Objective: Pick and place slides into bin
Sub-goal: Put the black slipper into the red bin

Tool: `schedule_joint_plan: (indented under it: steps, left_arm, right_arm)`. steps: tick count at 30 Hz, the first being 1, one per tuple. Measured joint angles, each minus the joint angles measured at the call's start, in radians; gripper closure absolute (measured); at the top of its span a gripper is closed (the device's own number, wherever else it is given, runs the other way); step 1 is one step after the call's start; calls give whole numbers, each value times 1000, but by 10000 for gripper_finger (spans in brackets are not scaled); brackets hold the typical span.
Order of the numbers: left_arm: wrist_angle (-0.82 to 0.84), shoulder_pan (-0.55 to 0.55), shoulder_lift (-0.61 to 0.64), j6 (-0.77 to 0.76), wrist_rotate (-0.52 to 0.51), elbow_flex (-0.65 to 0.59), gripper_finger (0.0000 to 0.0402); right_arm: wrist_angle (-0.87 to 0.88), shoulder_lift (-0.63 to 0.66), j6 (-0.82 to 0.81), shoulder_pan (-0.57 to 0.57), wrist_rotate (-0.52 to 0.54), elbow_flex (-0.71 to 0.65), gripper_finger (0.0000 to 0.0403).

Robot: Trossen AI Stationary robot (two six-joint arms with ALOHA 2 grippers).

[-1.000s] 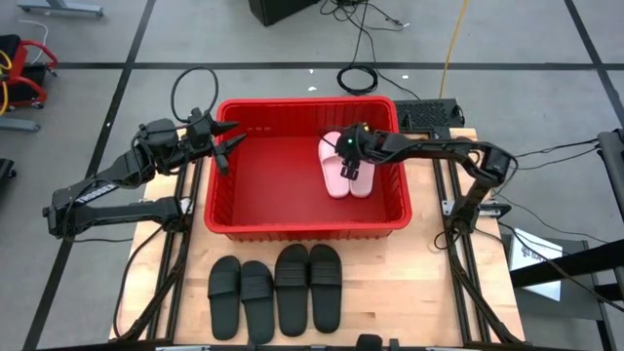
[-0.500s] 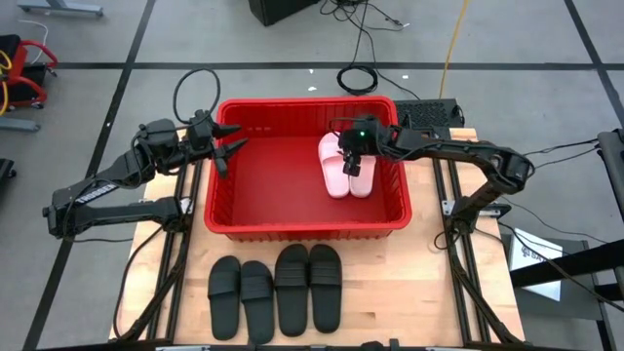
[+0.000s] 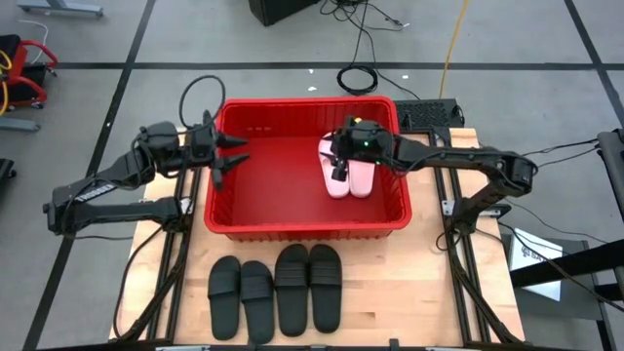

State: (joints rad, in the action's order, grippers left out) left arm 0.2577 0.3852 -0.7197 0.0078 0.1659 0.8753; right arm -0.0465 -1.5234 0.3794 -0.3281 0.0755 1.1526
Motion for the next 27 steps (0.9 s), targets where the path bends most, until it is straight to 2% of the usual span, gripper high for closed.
schedule_joint_plan:
  steps: [10,17,23,27]
  left_arm:
    - [0,-168,0,39,36,0,213]
    - [1,-314,0,36,36,0,213]
    - [-6,-449,-17,40,-56,0,213]
    - [-42,-526,-61,42,-80,0,213]
  right_arm:
    - [-80,0,27,144,11,0,222]
    - [-101,60,22,272,134,-1,222]
    - [-113,122,-17,367,137,-1,222]
    - [-107,142,-63,425,134,-1,222]
